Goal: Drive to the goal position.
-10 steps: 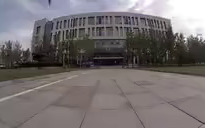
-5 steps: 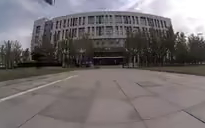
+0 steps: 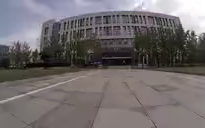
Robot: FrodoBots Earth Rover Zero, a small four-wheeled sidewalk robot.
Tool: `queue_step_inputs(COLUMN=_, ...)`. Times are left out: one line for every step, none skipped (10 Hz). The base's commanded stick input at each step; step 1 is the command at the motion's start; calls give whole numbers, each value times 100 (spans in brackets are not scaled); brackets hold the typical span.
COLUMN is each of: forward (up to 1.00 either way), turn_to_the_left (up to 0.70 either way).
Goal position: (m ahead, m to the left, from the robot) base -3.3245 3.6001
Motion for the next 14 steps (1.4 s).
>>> queue_step_inputs(forward=70, turn_to_the_left=0)
queue_step_inputs(forward=70, turn_to_the_left=0)
queue_step_inputs(forward=70, turn_to_the_left=0)
queue_step_inputs(forward=70, turn_to_the_left=0)
queue_step_inputs(forward=70, turn_to_the_left=0)
queue_step_inputs(forward=70, turn_to_the_left=0)
queue_step_inputs(forward=70, turn_to_the_left=0)
queue_step_inputs(forward=70, turn_to_the_left=0)
queue_step_inputs(forward=70, turn_to_the_left=0)
queue_step_inputs(forward=70, turn_to_the_left=0)
queue_step_inputs(forward=70, turn_to_the_left=0)
queue_step_inputs(forward=70, turn_to_the_left=0)
queue_step_inputs(forward=70, turn_to_the_left=0)
queue_step_inputs(forward=70, turn_to_the_left=0)
